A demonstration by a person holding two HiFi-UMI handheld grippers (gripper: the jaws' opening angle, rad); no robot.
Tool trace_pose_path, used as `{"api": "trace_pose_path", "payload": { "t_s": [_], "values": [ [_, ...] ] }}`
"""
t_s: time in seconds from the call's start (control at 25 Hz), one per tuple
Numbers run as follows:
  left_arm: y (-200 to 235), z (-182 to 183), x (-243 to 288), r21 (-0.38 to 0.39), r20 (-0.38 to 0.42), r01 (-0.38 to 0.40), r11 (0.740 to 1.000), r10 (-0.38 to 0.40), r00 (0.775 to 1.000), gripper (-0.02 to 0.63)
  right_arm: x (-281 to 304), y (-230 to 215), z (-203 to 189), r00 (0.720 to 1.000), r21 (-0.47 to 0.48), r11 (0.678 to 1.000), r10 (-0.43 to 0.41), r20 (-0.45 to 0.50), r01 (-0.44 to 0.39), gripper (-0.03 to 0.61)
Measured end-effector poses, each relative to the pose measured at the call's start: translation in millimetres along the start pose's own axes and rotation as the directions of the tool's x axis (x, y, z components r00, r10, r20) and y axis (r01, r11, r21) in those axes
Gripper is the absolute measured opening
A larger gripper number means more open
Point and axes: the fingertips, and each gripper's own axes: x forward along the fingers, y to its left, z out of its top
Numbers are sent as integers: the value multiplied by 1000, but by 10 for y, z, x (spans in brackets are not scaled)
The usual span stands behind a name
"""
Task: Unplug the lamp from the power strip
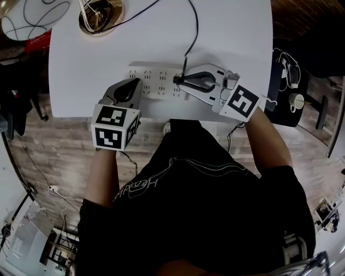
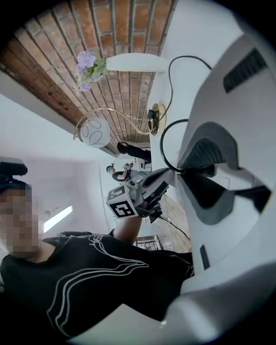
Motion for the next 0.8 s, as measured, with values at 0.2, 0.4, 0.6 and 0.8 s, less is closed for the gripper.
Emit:
{"api": "trace_pose_path", "payload": {
  "t_s": [0.2, 0.4, 0.6, 0.8],
  "values": [
    [-20, 5, 9, -3, 7, 9, 1000, -9, 1000, 2, -248, -292, 384, 977, 202, 979, -22, 213, -22, 17],
    [-17, -4, 2, -15, 6, 2, 1000, -2, 1000, 3, -223, -324, 453, 987, 169, 985, -45, 155, 19, 18],
    [-20, -2, -5, -36, 13, 11, 999, -10, 1000, 3, -367, -460, 516, 967, 307, 945, -174, 184, 112, 18],
    [-78, 132, -138, -53, 74, 12, 999, -9, 997, 3, -463, -410, 629, 956, 352, 920, -241, 167, 171, 18]
  ]
}}
